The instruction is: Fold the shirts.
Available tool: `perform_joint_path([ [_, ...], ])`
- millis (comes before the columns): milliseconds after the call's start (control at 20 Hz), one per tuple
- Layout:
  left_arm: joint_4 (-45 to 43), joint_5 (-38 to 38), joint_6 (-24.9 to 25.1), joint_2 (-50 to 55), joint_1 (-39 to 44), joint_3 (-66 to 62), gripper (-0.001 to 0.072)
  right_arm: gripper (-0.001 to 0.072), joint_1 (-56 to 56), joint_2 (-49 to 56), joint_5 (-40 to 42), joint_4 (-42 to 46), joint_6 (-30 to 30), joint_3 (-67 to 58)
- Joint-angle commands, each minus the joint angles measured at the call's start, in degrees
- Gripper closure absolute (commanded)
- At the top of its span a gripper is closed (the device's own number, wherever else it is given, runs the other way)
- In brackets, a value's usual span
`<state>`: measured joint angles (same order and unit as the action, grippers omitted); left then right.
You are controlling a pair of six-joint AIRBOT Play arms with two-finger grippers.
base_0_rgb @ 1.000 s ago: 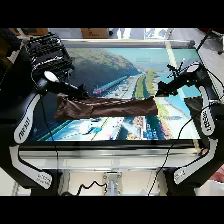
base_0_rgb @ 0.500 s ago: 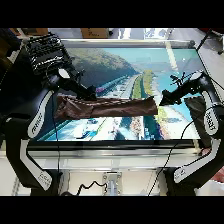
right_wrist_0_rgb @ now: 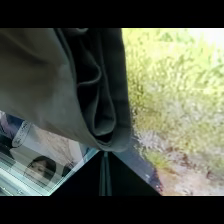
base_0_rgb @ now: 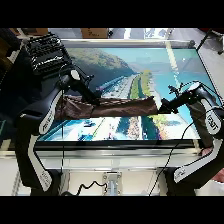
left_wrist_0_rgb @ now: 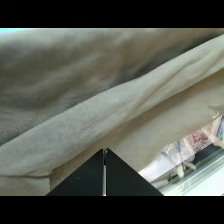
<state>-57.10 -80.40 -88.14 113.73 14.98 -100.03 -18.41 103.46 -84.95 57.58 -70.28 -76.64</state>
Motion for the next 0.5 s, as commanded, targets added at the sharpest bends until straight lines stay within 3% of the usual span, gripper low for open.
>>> perform_joint_path([
  [0,-0.31,-0.26,-0.42,1.11,1.16,-0.50,0.0703,0.0686,-2.78,-0.46,0.17,-0.90,0.96,0.74],
  [250,-0.39,1.90,-0.44,2.10,3.48,-1.07,0.0703,0.0663,-8.41,-2.71,0.48,-5.11,3.34,4.13],
  [300,-0.50,2.80,-0.44,2.12,3.96,-1.09,0.0703,0.0530,-9.46,-2.71,0.42,-8.31,4.48,5.01],
  [350,-0.57,3.82,-0.63,2.12,4.15,-1.11,0.0703,0.0326,-10.29,-2.71,0.44,-12.55,5.57,5.95],
  [450,-1.70,4.87,-1.81,2.12,4.28,-1.11,0.0703,0.0308,-11.26,-2.71,0.26,-19.69,8.33,7.52],
])
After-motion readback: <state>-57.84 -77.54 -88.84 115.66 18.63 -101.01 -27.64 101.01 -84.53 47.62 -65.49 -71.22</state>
